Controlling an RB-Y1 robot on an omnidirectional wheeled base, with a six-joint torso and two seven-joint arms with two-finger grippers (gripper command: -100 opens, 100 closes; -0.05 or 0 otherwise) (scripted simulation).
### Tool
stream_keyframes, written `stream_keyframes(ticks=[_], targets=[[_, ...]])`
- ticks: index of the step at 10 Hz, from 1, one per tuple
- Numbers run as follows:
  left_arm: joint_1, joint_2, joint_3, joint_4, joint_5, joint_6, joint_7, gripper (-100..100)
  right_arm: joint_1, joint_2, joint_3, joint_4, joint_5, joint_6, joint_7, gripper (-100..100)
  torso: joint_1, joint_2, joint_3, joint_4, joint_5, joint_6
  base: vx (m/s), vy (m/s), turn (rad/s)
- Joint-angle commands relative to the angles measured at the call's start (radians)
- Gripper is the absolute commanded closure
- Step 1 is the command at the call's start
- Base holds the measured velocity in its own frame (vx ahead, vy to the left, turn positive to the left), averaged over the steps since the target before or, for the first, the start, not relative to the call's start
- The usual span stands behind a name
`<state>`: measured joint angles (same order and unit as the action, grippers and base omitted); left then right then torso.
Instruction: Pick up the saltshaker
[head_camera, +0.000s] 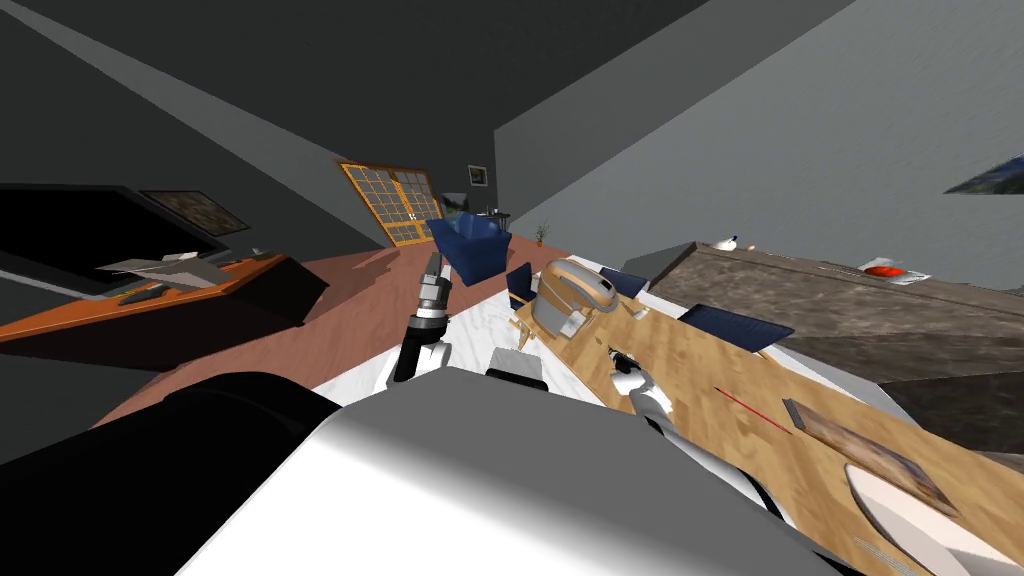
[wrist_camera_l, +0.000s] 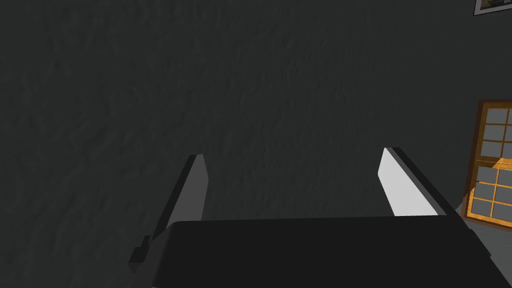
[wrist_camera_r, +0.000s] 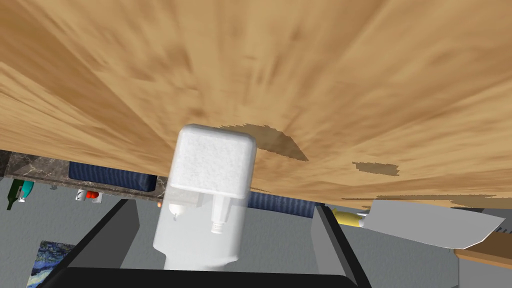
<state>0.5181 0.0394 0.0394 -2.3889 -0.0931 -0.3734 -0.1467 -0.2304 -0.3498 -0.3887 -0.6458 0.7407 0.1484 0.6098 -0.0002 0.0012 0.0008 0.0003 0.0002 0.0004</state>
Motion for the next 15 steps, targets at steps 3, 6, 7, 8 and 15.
stream_keyframes(ticks=[3,6,7,8,15], targets=[[0.0,0.0,0.0,0.0,0.0,0.0,0.0,0,0.031,-0.004,-0.05,-0.029,-0.028,0.005,0.037,-100,-0.001,0.001,0.001,0.0,0.0,0.001,-0.024,-0.011,0.195],[0.0,0.0,0.0,0.0,0.0,0.0,0.0,0,0.035,-0.005,-0.048,-0.035,-0.035,0.011,0.04,100,0.0,-0.002,-0.001,-0.001,-0.001,0.0,0.0,0.0,0.0],[0.0,0.0,0.0,0.0,0.0,0.0,0.0,0,0.034,-0.005,-0.048,-0.035,-0.035,0.011,0.04,100,0.0,-0.002,-0.001,-0.001,-0.001,0.0,0.0,0.0,0.0],[0.0,0.0,0.0,0.0,0.0,0.0,0.0,0,0.034,-0.005,-0.048,-0.035,-0.034,0.011,0.04,100,-0.001,-0.002,-0.001,-0.001,-0.001,0.0,0.0,0.0,0.0],[0.0,0.0,0.0,0.0,0.0,0.0,0.0,0,-0.053,0.019,0.058,0.035,0.045,-0.001,-0.043,100,-0.001,-0.004,-0.003,-0.002,-0.002,0.002,0.021,0.007,-0.199]])
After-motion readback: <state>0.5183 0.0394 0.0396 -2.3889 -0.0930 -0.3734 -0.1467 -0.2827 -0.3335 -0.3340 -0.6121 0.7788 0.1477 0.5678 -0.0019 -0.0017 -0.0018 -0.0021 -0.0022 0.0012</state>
